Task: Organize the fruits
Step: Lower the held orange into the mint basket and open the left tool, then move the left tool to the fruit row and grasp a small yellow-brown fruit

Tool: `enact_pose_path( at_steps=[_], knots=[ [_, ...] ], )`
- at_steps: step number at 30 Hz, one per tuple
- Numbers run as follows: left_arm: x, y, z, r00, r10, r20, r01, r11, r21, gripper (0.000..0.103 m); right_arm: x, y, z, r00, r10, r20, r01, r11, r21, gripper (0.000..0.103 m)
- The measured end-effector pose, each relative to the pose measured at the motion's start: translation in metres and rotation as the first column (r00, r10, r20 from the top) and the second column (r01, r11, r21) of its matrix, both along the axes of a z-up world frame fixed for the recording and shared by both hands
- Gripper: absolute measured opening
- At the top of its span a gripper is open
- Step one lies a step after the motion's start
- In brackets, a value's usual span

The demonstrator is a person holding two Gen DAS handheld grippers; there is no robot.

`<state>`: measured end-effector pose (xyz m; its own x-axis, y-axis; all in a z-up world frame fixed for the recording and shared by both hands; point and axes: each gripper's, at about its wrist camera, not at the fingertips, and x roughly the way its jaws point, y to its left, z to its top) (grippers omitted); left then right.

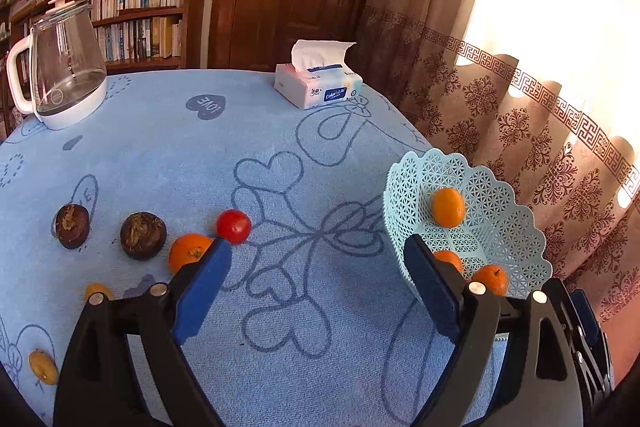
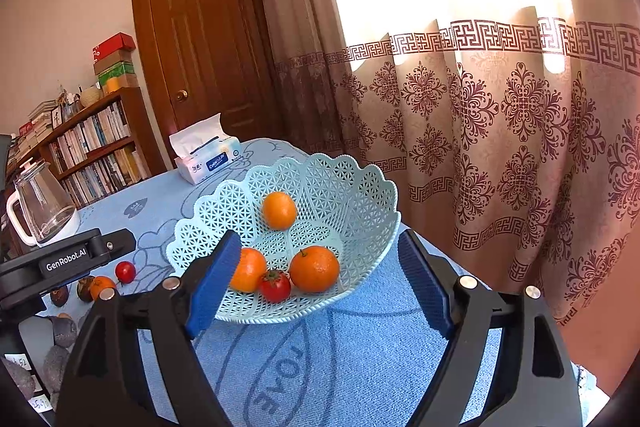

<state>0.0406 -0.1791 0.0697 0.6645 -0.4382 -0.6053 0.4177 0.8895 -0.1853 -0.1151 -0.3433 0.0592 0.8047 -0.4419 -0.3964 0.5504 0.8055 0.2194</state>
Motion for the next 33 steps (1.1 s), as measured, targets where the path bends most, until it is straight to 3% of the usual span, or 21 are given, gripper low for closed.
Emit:
enact_pose_path(
  at_steps=[3, 16, 33],
  knots=[
    [-0.002, 0.007, -0.001, 1.0, 0.021, 0.011, -0.021, 1.0, 0.003, 0.092, 0.0, 0.001, 0.0, 1.0, 0.006, 0.001, -0.006, 1.0, -0.002, 0.082],
    [-0.007, 0.051, -0.005, 0.993, 0.118, 0.033, -0.118, 0.993, 0.018, 0.092, 0.001, 0.003, 0.001, 1.0, 0.015, 0.003, -0.015, 1.0, -0.01, 0.082],
    [-0.024, 0.142, -0.024, 0.963, 0.268, 0.024, -0.269, 0.96, 0.076, 0.092, -0.001, 0.006, 0.002, 1.0, 0.015, 0.011, -0.015, 1.0, -0.022, 0.083]
  ],
)
